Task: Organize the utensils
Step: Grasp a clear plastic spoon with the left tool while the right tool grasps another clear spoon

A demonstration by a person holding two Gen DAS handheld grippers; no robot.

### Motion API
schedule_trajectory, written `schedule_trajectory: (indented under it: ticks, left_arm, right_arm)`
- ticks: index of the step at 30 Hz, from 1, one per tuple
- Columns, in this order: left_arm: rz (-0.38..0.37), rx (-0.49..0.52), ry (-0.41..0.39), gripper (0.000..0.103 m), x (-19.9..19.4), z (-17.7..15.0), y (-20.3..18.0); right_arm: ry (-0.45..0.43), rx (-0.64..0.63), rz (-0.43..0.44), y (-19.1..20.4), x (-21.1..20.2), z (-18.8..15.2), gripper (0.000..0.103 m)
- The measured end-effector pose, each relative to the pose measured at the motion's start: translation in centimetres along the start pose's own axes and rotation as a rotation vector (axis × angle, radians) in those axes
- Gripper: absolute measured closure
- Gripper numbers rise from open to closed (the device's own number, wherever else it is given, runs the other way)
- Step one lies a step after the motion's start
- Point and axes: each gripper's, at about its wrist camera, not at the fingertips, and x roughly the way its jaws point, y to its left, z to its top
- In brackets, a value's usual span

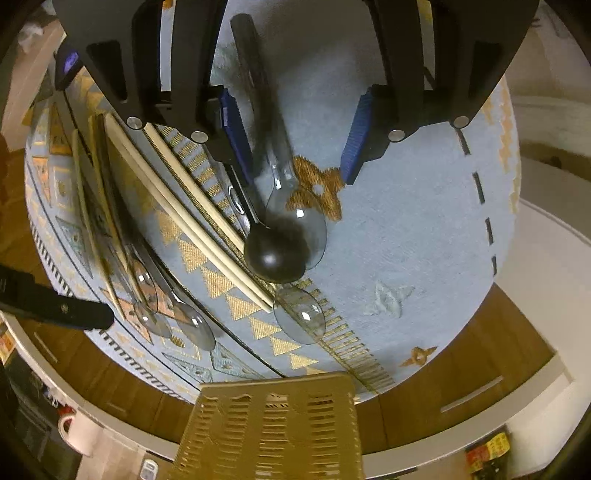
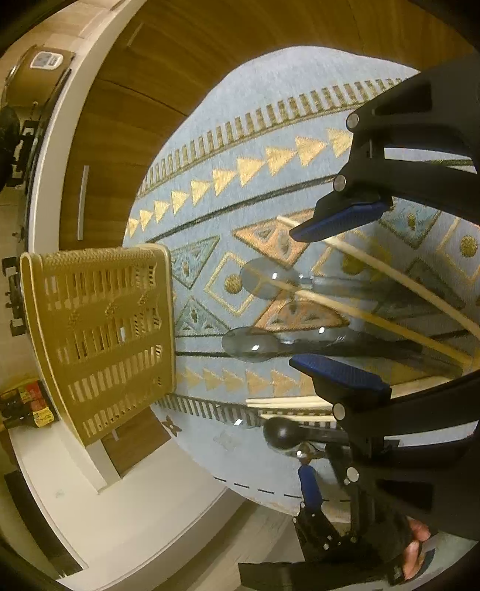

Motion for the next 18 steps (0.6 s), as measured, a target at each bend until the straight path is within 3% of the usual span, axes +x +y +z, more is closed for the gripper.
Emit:
schedule_trajectory:
  ticks: [1,5,7,10,13,18]
  left_arm:
    - [0.005,0.004,0.000,0.057,0.1,0.2,0.0]
    - [0.033,0.027,-0.003,0.078,0.1,0.6,0.2]
    - [0.029,0.029,-0.008,0.079,0.0,0.5,0.3]
    - [0.040,-0.004,-0.030,0.093,-0.1,0.4,0.8]
    - [-0.015,-0.076,-0.046,0.093,-0.1,0.3,2.3]
    - [-0.044,-0.149,-0.061,0.093,-0.2,0.3,4.6]
  right_arm:
    - [0.003,0.001,0.005,0.2,0.1,0.4,0.044]
    - [0.030,-0.031,0.005,1.5,0.8,2.3,0.044]
    - [0.065,-0.050,0.009,2.3,1.9,3.4,0.044]
    - [0.136,-0.056,0.011,3.1,4.0,4.4,0.044]
    - [0.190,-0.049,0.010,3.5,5.8,4.9,0.044]
    - [0.236,-0.052,0.004,3.9,7.5,4.9,0.044]
